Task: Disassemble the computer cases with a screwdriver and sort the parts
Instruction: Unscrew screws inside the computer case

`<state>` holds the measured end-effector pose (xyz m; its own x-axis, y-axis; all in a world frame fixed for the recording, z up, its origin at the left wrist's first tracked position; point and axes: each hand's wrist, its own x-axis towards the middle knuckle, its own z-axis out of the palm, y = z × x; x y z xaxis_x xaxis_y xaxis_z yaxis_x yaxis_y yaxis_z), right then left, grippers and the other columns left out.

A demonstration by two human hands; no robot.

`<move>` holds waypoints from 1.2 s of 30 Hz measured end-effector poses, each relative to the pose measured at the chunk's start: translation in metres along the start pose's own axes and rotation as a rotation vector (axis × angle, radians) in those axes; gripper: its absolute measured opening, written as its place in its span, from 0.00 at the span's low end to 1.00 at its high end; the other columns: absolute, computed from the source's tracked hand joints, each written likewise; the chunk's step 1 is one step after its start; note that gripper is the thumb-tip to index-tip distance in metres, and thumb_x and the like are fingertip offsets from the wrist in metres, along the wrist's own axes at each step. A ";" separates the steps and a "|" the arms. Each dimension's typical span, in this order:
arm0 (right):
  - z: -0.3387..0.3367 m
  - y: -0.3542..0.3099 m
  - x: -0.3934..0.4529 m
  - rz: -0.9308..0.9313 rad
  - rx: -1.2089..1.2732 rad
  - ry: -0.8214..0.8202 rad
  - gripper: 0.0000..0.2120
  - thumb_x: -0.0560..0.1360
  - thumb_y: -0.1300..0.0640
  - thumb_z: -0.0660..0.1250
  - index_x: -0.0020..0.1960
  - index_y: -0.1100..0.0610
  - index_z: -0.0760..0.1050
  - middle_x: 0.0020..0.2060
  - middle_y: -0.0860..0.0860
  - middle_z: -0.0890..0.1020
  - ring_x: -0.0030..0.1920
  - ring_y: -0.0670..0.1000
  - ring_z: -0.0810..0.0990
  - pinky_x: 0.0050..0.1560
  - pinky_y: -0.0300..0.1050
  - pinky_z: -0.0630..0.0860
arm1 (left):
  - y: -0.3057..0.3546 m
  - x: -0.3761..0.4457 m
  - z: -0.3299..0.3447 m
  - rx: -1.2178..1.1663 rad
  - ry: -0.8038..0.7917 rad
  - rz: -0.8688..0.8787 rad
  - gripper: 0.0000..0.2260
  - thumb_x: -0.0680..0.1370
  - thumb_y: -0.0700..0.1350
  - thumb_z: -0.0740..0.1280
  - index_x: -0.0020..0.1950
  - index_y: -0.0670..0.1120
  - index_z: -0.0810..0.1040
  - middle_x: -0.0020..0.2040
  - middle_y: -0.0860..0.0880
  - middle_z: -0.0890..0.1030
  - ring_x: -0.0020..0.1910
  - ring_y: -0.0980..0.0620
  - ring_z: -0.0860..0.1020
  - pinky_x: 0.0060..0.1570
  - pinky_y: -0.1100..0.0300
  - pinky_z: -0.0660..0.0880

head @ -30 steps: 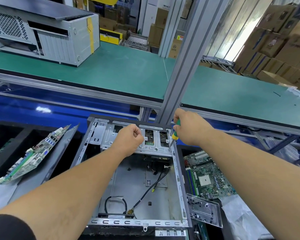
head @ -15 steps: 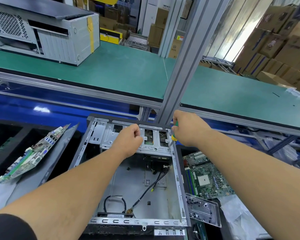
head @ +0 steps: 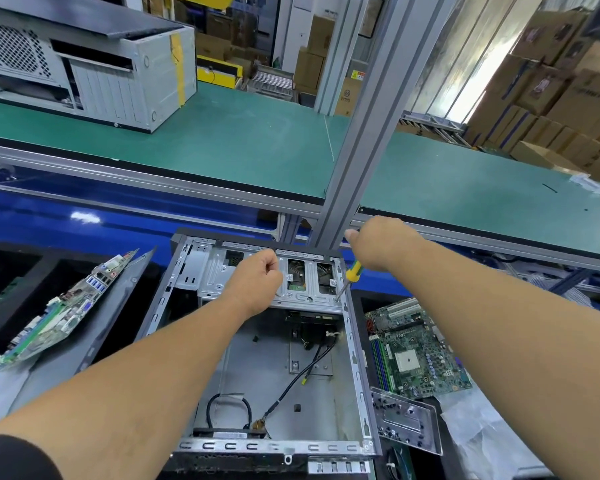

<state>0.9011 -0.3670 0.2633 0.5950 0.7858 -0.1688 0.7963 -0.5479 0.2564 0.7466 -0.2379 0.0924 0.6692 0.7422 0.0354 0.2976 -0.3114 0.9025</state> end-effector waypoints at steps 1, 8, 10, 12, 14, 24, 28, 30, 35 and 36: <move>0.001 0.004 0.004 -0.046 -0.004 -0.008 0.09 0.85 0.57 0.54 0.59 0.55 0.73 0.54 0.59 0.78 0.46 0.57 0.70 0.39 0.49 0.71 | 0.000 0.000 0.000 -0.002 0.001 -0.002 0.08 0.74 0.37 0.58 0.37 0.49 0.67 0.33 0.50 0.72 0.32 0.51 0.67 0.31 0.54 0.68; 0.001 0.017 0.005 -0.260 0.332 -0.112 0.17 0.73 0.67 0.68 0.47 0.44 0.73 0.49 0.49 0.75 0.45 0.56 0.79 0.40 0.55 0.78 | -0.002 -0.002 0.003 0.068 -0.015 0.011 0.07 0.76 0.39 0.57 0.39 0.49 0.68 0.33 0.51 0.72 0.31 0.50 0.67 0.32 0.53 0.67; 0.001 0.015 0.004 -0.211 0.350 -0.089 0.15 0.73 0.63 0.65 0.52 0.44 0.73 0.52 0.54 0.78 0.47 0.60 0.81 0.43 0.58 0.80 | -0.001 -0.001 0.003 0.087 -0.005 0.002 0.07 0.75 0.38 0.55 0.41 0.47 0.69 0.34 0.50 0.72 0.32 0.50 0.67 0.33 0.53 0.67; 0.003 0.013 0.005 -0.107 0.117 -0.073 0.13 0.80 0.51 0.60 0.64 0.49 0.71 0.57 0.56 0.78 0.52 0.60 0.78 0.49 0.56 0.78 | 0.001 0.000 0.003 0.083 0.003 -0.008 0.09 0.75 0.37 0.54 0.40 0.48 0.69 0.34 0.50 0.73 0.32 0.49 0.67 0.33 0.53 0.68; 0.006 0.011 0.005 -0.046 -0.074 -0.053 0.18 0.84 0.51 0.54 0.72 0.50 0.68 0.54 0.56 0.75 0.50 0.59 0.73 0.47 0.55 0.75 | 0.002 0.001 0.003 0.084 -0.001 -0.013 0.10 0.76 0.37 0.53 0.39 0.49 0.69 0.33 0.50 0.73 0.32 0.50 0.68 0.32 0.53 0.68; 0.009 0.015 0.002 -0.124 0.184 -0.019 0.18 0.75 0.40 0.69 0.60 0.48 0.73 0.55 0.51 0.78 0.52 0.57 0.79 0.51 0.55 0.79 | 0.002 -0.001 0.005 0.155 -0.004 -0.004 0.09 0.77 0.38 0.54 0.40 0.48 0.70 0.35 0.47 0.76 0.32 0.49 0.69 0.35 0.52 0.71; 0.009 0.013 0.002 -0.122 -0.153 0.044 0.11 0.85 0.47 0.56 0.61 0.50 0.73 0.43 0.51 0.74 0.47 0.57 0.74 0.45 0.51 0.77 | 0.002 -0.003 0.005 0.186 -0.020 0.004 0.09 0.76 0.37 0.54 0.41 0.48 0.71 0.36 0.44 0.78 0.32 0.49 0.70 0.33 0.52 0.70; 0.007 0.016 0.002 -0.174 0.093 -0.014 0.07 0.80 0.58 0.62 0.56 0.48 0.73 0.50 0.52 0.77 0.46 0.55 0.76 0.45 0.50 0.77 | 0.002 -0.002 0.005 0.197 -0.019 0.009 0.09 0.76 0.37 0.54 0.41 0.48 0.71 0.37 0.44 0.79 0.32 0.49 0.70 0.33 0.52 0.70; 0.005 0.016 -0.001 -0.207 0.285 -0.067 0.08 0.74 0.54 0.68 0.50 0.48 0.72 0.51 0.51 0.75 0.45 0.54 0.77 0.41 0.50 0.75 | 0.003 -0.003 0.005 0.220 -0.023 0.010 0.10 0.77 0.38 0.55 0.41 0.49 0.71 0.36 0.47 0.78 0.33 0.49 0.71 0.33 0.52 0.71; 0.007 0.015 0.000 -0.172 0.191 -0.039 0.10 0.77 0.47 0.65 0.54 0.50 0.71 0.51 0.52 0.77 0.46 0.54 0.78 0.42 0.50 0.75 | 0.004 -0.003 0.005 0.222 -0.022 0.012 0.10 0.77 0.37 0.55 0.41 0.49 0.71 0.36 0.47 0.78 0.33 0.49 0.71 0.33 0.52 0.71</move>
<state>0.9142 -0.3773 0.2605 0.4501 0.8623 -0.2321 0.8900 -0.4545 0.0370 0.7487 -0.2443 0.0936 0.6879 0.7250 0.0337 0.4304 -0.4449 0.7854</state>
